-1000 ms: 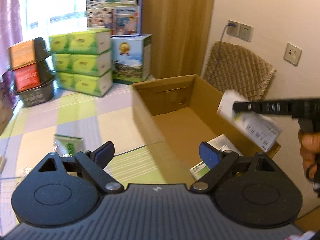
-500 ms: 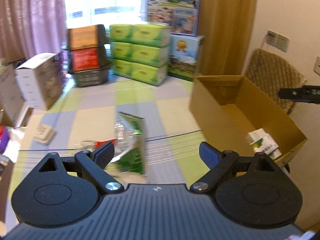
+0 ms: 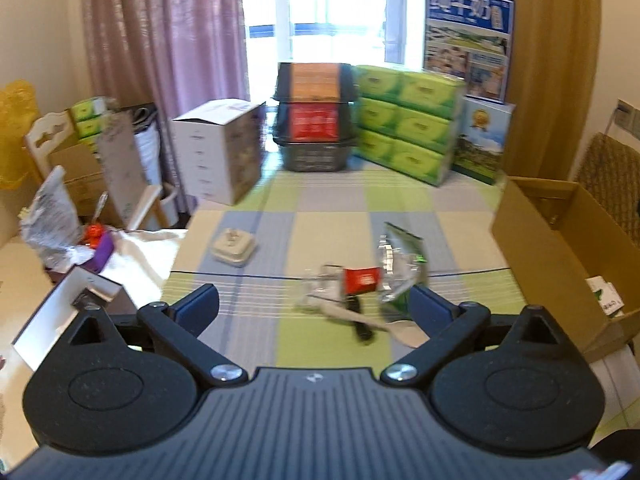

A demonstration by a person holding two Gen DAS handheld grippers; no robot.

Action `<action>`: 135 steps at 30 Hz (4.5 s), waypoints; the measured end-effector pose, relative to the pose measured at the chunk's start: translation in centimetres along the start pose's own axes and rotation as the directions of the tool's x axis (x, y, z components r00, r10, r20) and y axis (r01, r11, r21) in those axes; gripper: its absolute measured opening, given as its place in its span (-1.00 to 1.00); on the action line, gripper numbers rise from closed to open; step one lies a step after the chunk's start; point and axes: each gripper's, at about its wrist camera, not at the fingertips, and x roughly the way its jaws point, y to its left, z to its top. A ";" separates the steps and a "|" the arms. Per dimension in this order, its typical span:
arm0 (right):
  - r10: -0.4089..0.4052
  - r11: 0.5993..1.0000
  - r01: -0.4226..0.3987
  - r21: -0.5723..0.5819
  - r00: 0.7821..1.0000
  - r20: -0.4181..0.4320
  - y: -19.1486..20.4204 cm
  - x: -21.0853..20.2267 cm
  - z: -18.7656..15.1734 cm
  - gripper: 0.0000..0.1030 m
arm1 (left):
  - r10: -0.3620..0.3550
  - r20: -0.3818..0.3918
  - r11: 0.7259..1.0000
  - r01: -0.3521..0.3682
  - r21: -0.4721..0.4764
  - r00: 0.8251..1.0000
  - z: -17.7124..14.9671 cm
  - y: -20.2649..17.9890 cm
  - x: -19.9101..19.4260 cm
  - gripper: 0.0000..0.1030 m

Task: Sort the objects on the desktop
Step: 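Move both open tools back over the remaining table items, then lower the right tool onto the white plastic spoon while the left moves toward the black cable, then close the right tool on the spoon handle while the left grasps the black cable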

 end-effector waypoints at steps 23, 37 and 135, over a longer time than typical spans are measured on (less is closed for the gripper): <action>0.067 0.997 -0.072 -0.032 0.986 -0.155 6.3 7.9 -5.9 0.96 | 0.035 -0.053 0.998 -0.037 -0.042 0.998 -4.4 3.9 5.3 0.97; 0.015 0.999 -0.006 0.040 0.972 -0.236 6.0 17.8 -9.8 0.96 | 0.000 -0.084 0.999 -0.004 -0.043 0.996 -6.1 4.7 13.0 0.97; 0.179 0.849 -0.324 -0.417 0.920 -0.349 12.0 20.6 -15.9 -0.44 | -0.106 -0.187 0.994 0.109 0.002 0.977 -7.7 3.9 16.6 0.95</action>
